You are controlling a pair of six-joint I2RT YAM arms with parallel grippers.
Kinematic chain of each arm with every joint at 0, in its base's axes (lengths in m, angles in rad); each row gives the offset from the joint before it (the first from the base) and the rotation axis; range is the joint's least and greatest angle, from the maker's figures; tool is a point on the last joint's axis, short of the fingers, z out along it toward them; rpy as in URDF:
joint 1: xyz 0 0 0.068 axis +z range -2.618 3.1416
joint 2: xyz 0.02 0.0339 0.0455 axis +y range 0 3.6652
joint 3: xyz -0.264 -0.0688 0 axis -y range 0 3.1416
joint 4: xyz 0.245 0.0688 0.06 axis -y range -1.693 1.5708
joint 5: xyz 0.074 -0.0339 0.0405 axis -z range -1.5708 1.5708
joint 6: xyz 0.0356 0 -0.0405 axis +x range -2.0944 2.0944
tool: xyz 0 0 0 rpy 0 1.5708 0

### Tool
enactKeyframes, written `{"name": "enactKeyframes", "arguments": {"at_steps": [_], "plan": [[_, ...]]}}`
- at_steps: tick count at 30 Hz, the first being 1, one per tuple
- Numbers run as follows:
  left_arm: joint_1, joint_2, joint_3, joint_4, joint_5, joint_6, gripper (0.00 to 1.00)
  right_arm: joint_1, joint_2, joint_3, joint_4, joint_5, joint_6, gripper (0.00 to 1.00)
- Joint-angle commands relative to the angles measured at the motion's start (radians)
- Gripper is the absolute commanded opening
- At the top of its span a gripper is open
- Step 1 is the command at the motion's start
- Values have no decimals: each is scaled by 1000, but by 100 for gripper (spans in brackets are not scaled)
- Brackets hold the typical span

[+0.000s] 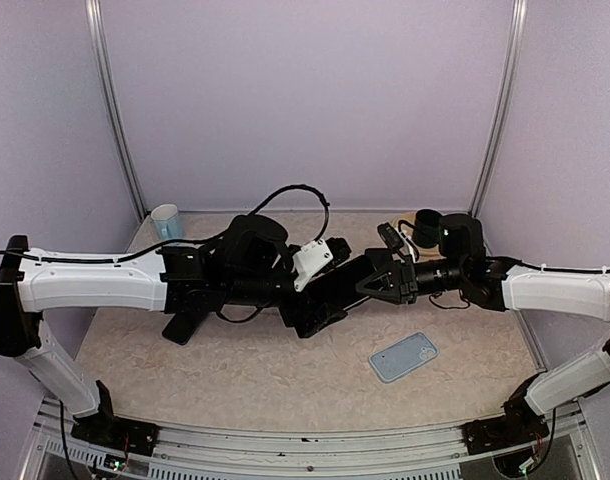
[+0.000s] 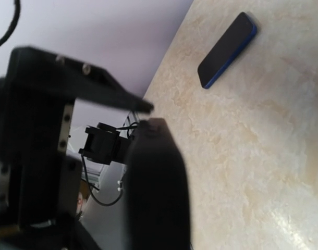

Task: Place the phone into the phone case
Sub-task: Press the phone with the phone case against the phone.

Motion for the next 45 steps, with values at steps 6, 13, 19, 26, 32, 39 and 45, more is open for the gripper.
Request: {"name": "enactKeyframes", "arguments": {"at_steps": [6,13,19,26,32,39,45], "plan": [[-42,61,62,-18,-144,39,99,26,26,47,43,-11,-23,0],[-48,68,58,1,-204,53,99,31,36,47,44,-12,-29,0],[-54,76,63,8,-184,76,99,36,47,51,45,-15,-34,0],[-59,104,89,-3,-154,84,99,42,55,50,48,-17,-34,0],[-65,133,110,-17,-146,82,99,49,58,53,51,-20,-35,0],[-66,148,119,-42,-157,73,99,48,55,54,52,-21,-37,0],[-67,148,122,-50,-175,48,98,49,58,56,53,-18,-36,0]]}}
